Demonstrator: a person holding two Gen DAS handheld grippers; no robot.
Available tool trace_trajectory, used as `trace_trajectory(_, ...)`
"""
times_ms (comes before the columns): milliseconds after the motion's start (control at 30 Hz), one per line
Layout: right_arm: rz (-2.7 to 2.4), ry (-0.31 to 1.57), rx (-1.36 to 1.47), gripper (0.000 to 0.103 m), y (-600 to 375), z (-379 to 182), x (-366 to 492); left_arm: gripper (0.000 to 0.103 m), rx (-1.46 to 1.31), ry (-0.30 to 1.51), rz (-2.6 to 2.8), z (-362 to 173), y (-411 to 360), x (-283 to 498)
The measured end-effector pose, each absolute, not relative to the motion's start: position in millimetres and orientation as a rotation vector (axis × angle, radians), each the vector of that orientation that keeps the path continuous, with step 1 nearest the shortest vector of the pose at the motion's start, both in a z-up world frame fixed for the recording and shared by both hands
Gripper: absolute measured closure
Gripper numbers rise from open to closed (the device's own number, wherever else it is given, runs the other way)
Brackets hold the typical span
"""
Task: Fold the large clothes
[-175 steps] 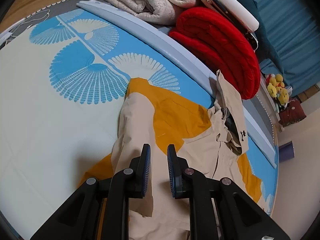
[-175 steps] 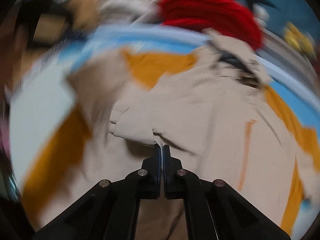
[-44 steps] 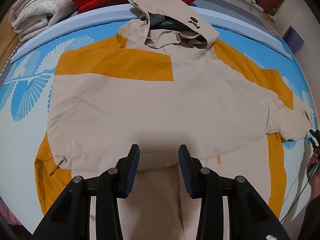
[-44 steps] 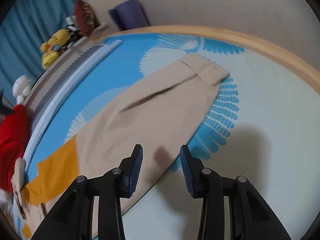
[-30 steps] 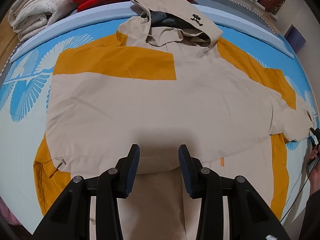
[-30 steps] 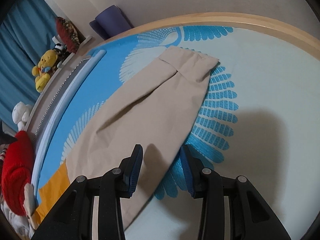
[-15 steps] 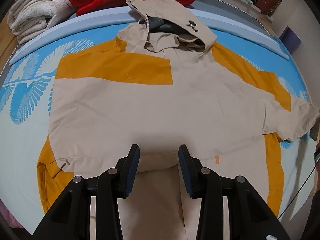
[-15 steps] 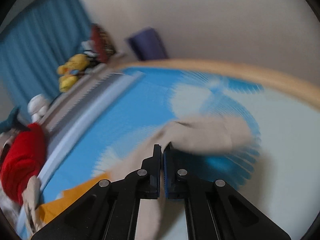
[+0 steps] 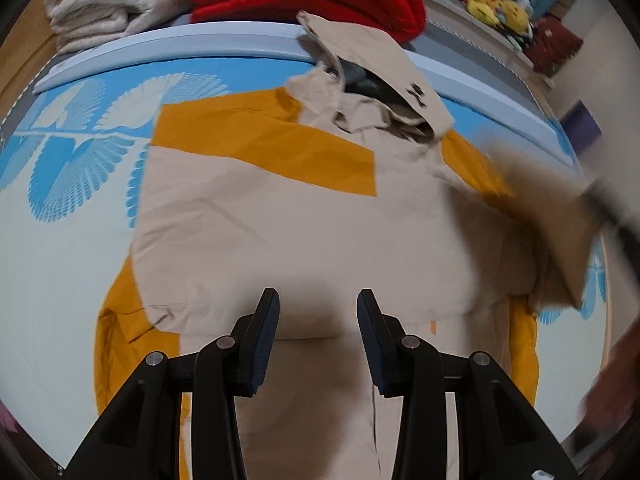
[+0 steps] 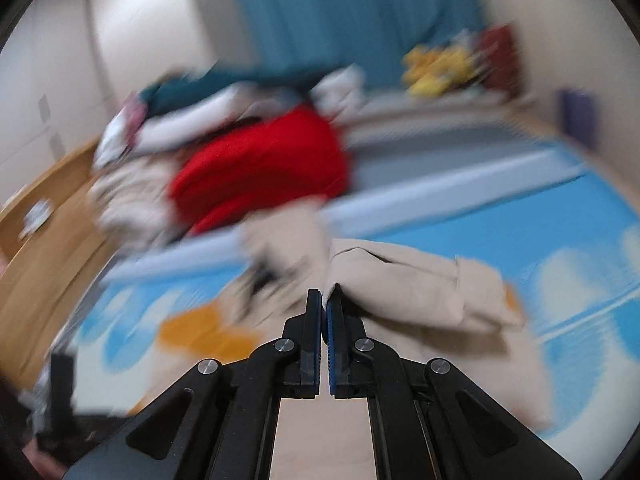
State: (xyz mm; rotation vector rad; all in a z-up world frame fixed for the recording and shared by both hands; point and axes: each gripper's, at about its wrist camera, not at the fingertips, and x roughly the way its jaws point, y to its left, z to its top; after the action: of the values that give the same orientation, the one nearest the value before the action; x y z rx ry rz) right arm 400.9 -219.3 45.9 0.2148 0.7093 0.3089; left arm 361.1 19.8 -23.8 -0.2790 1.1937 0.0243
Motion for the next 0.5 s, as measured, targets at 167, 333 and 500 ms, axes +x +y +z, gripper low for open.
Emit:
trace_trajectory(167,0.393,1.003,0.138,0.095,-152.6,-19.6,384.6,0.065,-0.331,1.199,0.031,-23.4,34.8,361.1)
trace_trajectory(333,0.27,1.018,0.16,0.06,-186.7,-26.9,354.6,0.065,-0.312,1.207,0.022,-29.3,27.0,363.0)
trace_trajectory(500,0.136,1.028,0.254,0.049,-241.1,-57.3,352.6,0.066,-0.247,1.213,-0.055,-38.8,-5.3,363.2)
